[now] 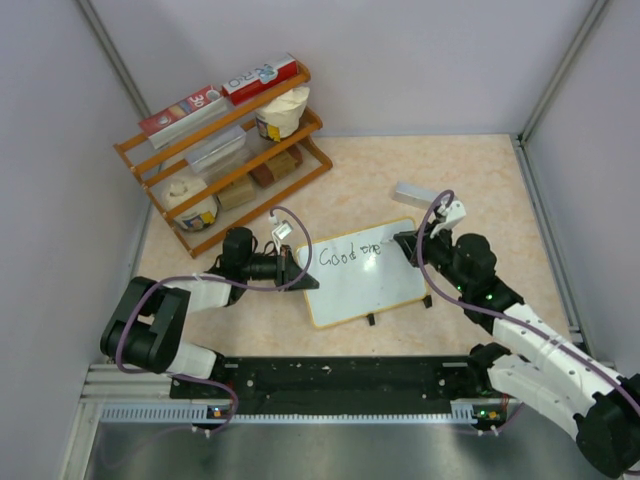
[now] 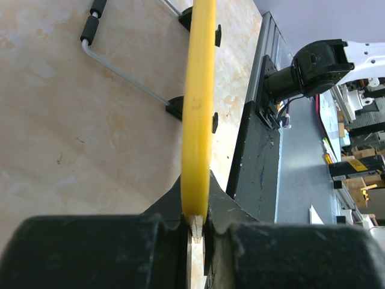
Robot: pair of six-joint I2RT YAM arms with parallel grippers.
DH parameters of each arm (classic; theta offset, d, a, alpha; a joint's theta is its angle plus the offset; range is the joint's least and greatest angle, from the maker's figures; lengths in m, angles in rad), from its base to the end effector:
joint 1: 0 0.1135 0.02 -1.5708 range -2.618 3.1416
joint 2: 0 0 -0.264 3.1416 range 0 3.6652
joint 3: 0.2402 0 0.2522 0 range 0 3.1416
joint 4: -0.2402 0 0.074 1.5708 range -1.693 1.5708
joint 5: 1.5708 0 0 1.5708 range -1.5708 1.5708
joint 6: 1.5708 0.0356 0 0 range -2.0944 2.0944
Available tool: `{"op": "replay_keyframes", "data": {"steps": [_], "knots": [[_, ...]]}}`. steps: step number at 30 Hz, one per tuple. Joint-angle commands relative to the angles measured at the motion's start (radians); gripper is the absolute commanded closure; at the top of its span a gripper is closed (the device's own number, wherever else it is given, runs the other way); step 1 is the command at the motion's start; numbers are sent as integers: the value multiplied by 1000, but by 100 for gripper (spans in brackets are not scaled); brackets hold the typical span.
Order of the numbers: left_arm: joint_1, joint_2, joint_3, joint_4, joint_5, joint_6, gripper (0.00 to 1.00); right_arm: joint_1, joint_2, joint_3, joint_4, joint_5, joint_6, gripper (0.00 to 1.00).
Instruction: Write a sentence on the whiteboard
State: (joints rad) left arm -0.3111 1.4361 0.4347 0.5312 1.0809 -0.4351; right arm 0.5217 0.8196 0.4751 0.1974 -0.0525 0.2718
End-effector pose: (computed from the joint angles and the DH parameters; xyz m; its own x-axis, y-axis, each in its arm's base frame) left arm 0.2265 -0.1058 0.1600 -0.7675 0.0385 -0.6399 0.6279 0.2463 -0.7383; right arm 0.1716 0.1008 0.2641 -0.2681 0.1551 -0.9508 -0.4886 0.8287 0.2730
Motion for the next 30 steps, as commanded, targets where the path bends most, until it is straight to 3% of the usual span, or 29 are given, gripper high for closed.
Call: {"op": "replay_keyframes", "data": {"steps": [1,30], "knots": [[6,-9,-5,30,-47,35,100,11,6,40,65,22,-3,100],[1,-5,1,24,-47,39,100,12,-53,-24,-30,8,4,100]]}}
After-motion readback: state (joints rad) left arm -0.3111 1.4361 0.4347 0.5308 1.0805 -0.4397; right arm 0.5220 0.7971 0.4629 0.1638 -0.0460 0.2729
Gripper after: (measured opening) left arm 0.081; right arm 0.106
